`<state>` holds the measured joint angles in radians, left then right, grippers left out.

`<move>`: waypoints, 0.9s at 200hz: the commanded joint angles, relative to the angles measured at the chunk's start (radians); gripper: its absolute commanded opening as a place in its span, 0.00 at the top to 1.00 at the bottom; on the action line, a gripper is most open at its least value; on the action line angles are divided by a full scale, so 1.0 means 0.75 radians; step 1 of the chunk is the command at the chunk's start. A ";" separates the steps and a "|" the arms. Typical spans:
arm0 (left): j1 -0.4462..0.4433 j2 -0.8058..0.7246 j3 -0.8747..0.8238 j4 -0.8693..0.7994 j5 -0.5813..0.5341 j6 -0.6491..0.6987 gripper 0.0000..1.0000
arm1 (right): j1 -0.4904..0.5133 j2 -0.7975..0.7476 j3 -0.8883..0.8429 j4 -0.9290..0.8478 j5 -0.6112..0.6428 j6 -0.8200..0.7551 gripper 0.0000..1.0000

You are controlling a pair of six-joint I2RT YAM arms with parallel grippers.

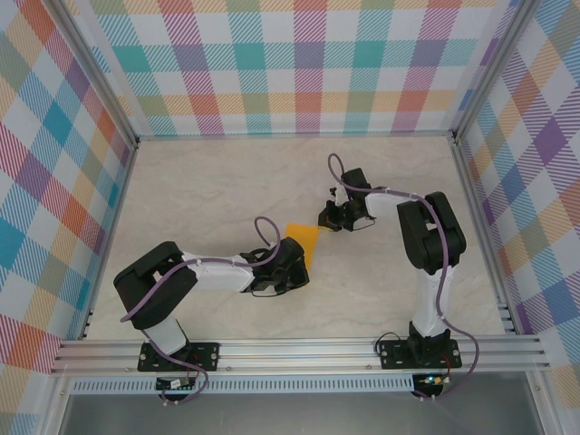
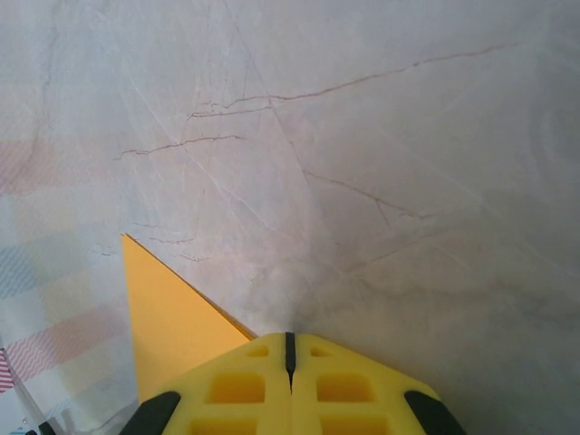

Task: Fold a paper plane with a square sheet of paper (pick it up from the middle)
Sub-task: First fold in half a square sheet of paper at the center of the table, then fold the triangle a second time at the center of the table.

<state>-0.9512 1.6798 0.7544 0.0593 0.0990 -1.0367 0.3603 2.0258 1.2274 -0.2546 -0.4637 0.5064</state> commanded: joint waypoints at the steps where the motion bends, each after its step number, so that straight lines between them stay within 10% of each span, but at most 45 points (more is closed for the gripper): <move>1: -0.047 0.052 -0.041 -0.203 0.031 -0.013 0.97 | -0.009 -0.025 0.036 -0.007 0.052 -0.035 0.97; 84: 0.064 -0.248 0.116 -0.435 -0.147 0.125 0.58 | 0.144 -0.465 -0.207 -0.210 0.272 0.086 0.75; 180: 0.364 -0.617 -0.176 -0.621 -0.193 0.143 0.29 | 0.443 -0.162 0.012 -0.309 0.569 0.177 0.55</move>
<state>-0.6971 1.2736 0.6441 -0.3599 -0.0319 -0.9394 0.6708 1.8530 1.1530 -0.4290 -0.1173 0.6399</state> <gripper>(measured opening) 0.686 0.448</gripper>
